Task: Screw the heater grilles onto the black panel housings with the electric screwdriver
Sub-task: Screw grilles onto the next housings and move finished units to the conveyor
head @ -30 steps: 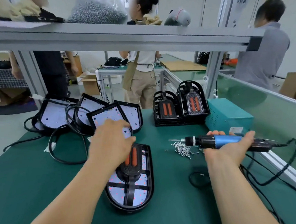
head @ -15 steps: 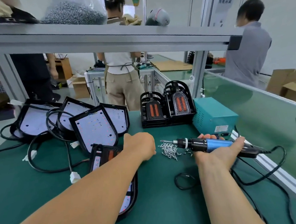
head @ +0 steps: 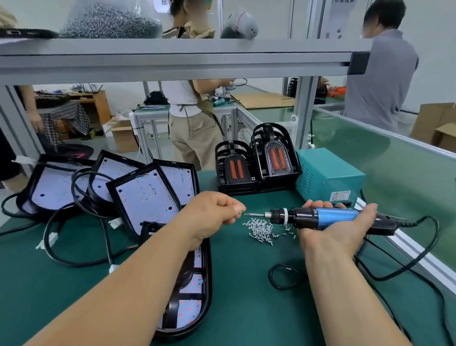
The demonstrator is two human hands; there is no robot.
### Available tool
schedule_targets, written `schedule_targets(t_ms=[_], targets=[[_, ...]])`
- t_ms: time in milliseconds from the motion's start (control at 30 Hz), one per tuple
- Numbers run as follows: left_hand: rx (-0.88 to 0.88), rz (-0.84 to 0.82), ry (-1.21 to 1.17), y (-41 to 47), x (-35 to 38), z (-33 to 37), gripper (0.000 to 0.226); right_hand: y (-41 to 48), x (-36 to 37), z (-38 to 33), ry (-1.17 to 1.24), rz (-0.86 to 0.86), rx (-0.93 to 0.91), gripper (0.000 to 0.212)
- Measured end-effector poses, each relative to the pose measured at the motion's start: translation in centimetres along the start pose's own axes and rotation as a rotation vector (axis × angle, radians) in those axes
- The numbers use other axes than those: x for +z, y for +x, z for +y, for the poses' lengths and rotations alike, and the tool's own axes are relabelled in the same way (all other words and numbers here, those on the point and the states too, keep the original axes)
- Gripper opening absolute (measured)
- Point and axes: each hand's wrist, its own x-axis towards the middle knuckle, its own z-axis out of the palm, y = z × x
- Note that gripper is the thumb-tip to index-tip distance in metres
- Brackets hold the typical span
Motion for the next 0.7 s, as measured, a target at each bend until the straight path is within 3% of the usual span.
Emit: schedule_targets(t_ms=[100,300,700], targets=[[-0.062,-0.035,-0.121,-0.5,0.1,-0.1,0.016,-0.3,0.9,-0.8,0.054,0.073,0.09,0.05],[-0.099,-0.043,-0.241,-0.7,0.4,0.0,0.016,-0.6,0.9,-0.8,0.035,0.048,0.112,0.049],[-0.113,0.063,-0.203,-0.7,1.2,-0.1,0.016,0.0,0.5,-0.3,0.001,0.034,0.074,0.049]])
